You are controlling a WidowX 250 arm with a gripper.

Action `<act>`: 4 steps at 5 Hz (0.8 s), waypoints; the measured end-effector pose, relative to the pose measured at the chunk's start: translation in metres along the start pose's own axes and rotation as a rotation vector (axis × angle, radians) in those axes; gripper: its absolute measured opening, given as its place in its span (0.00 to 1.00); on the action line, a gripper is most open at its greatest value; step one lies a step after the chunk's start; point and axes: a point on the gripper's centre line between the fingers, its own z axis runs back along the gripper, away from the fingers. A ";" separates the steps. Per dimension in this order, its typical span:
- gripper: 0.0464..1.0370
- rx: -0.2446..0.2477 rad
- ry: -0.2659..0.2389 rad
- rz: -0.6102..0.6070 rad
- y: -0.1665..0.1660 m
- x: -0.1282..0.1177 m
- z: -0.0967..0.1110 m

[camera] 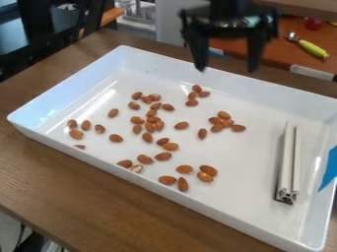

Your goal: Sweep into pile

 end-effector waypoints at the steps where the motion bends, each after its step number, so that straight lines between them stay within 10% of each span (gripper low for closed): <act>1: 0.96 0.031 -0.025 -0.050 -0.021 -0.011 -0.012; 4: 0.96 0.123 0.035 -0.016 -0.047 -0.035 -0.058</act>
